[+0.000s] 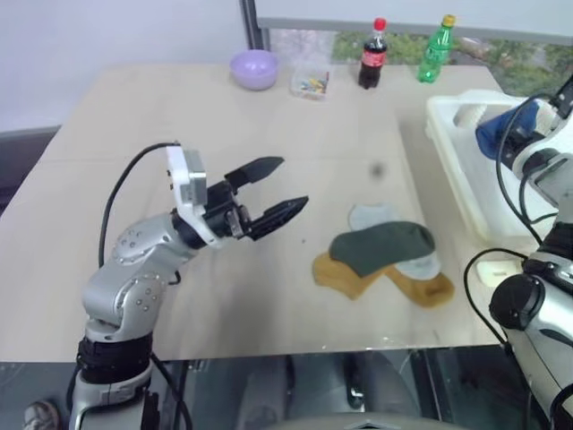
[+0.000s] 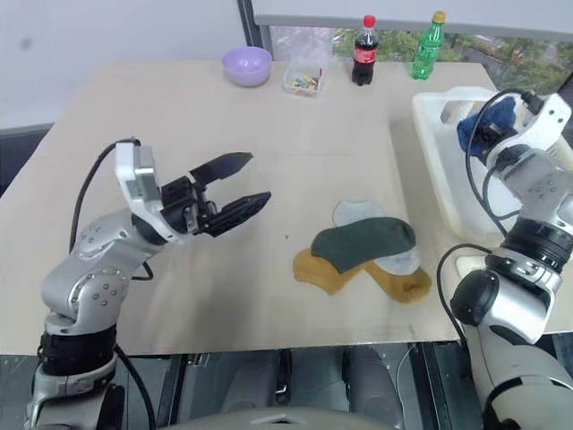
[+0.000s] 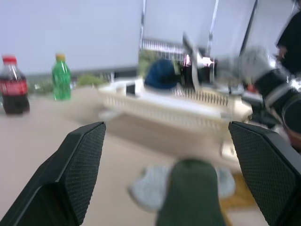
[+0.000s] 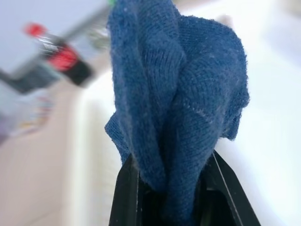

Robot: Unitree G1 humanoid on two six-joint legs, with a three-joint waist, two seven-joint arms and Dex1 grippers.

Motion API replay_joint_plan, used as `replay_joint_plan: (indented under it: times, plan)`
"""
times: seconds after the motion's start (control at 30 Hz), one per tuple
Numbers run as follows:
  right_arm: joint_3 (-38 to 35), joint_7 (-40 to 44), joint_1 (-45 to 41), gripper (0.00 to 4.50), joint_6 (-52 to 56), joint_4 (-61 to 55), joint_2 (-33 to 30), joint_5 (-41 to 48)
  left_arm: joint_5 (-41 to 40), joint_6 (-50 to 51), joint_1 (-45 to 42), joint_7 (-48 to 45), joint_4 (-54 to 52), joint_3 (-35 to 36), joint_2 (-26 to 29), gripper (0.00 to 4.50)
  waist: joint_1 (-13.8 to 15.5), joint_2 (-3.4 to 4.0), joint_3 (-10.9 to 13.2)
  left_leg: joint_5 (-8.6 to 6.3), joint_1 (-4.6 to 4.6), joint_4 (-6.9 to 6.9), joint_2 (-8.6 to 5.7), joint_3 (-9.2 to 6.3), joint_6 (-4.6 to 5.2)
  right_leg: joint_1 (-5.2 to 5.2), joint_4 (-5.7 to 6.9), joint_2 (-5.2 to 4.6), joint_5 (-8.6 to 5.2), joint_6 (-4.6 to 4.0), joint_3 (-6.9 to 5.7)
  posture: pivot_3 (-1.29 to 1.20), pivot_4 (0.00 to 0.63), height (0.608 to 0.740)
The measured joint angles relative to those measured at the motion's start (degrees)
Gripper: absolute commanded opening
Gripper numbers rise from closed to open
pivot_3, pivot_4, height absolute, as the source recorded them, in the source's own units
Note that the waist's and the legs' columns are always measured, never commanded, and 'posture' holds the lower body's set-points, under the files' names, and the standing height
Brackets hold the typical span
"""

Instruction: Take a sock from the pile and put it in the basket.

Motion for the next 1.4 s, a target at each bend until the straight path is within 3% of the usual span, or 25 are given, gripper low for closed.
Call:
replay_joint_plan:
  times: [0.03,0.27,0.4,0.53,0.63,0.77,0.9,1.07,1.1,1.2,1.4]
  plan:
    - [0.0,-0.1,0.0,1.23,-0.7,2.9,-0.3,0.0,0.0,0.0,-0.3,0.1,0.0,-0.5,-0.5,4.5,0.0,0.0,0.0,0.0,-0.01,0.01,0.0,0.0,0.0,0.0,0.0,0.0,0.0,0.01,0.0,0.0,0.15,0.74]
    - [2.6,1.2,1.0,4.47,-3.2,6.6,-3.9,1.2,0.1,0.0,-0.9,0.6,0.0,-1.4,-1.3,4.5,0.6,0.04,0.0,0.0,-0.01,0.05,0.01,-0.03,0.0,0.03,-0.01,0.02,0.01,0.03,-0.01,0.0,0.15,0.74]
    - [7.3,7.5,11.2,4.47,-0.3,-6.0,-5.8,3.7,0.3,-0.1,-0.9,0.6,0.4,-1.5,-1.4,4.5,1.1,0.04,0.0,0.0,-0.07,0.07,0.01,-0.07,0.0,0.05,-0.07,0.01,0.01,0.04,-0.06,0.0,0.15,0.74]
    - [11.0,16.5,21.1,4.47,1.1,-28.2,-10.3,9.3,1.1,-0.1,0.1,2.6,2.2,-0.7,-1.5,4.5,0.5,0.19,0.1,0.0,0.01,0.08,0.04,-0.01,0.0,0.04,-0.03,0.03,0.03,0.1,0.03,0.0,0.15,0.74]
    - [12.3,19.5,22.6,4.47,0.7,-35.7,-12.1,11.2,2.2,-0.1,0.9,5.0,3.4,0.5,-1.7,4.5,0.2,0.19,0.1,0.0,0.09,0.09,0.15,-0.03,0.0,0.05,-0.01,0.19,0.01,0.13,0.07,0.0,0.15,0.74]
    - [20.0,27.8,29.3,4.47,-2.1,-49.6,-12.7,16.1,6.7,-0.1,7.3,9.8,5.6,2.8,-0.1,4.5,-0.1,0.09,0.1,0.0,0.45,0.08,0.3,-0.13,0.0,0.35,0.02,0.37,-0.1,0.23,0.03,0.0,0.15,0.74]
    - [26.2,36.6,41.6,4.47,-7.6,-53.1,-17.1,14.8,8.3,-0.2,17.3,10.6,2.8,8.8,3.4,4.5,0.6,0.08,0.1,-0.01,0.38,0.09,0.22,0.02,-0.01,0.33,-0.06,0.18,0.0,0.07,0.15,0.0,0.15,0.74]
    - [26.0,41.6,50.2,4.47,-13.6,-54.7,-19.1,12.4,7.5,-0.4,26.0,9.3,-1.0,16.2,5.4,4.5,0.9,0.05,0.1,-0.01,0.36,0.15,0.15,0.01,-0.01,0.33,-0.09,0.08,-0.09,0.14,0.12,0.0,0.15,0.74]
    - [22.3,44.4,58.4,4.47,-20.7,-55.6,-18.9,10.8,7.1,-3.5,34.7,5.3,-4.3,20.7,5.4,4.5,0.9,-0.21,-0.1,-0.03,0.41,0.13,0.18,0.03,-0.03,0.41,-0.15,0.08,-0.24,0.0,0.06,0.0,0.15,0.74]
    - [17.7,47.9,68.2,4.47,-27.4,-53.4,-18.0,8.7,7.6,-7.1,43.6,0.6,-3.6,25.9,4.9,4.5,1.1,-0.3,-0.2,-0.03,0.53,0.12,0.18,0.03,-0.03,0.55,-0.23,0.02,-0.27,0.03,0.02,0.0,0.15,0.74]
    - [13.7,49.0,77.8,4.47,-37.5,-49.5,-16.3,3.7,7.5,-10.1,47.0,-3.7,-3.1,28.4,5.8,4.5,1.2,-0.27,-0.2,-0.21,1.1,0.15,0.29,-0.22,-0.33,0.91,-0.19,-0.52,-0.3,0.07,-0.01,0.0,0.15,0.74]
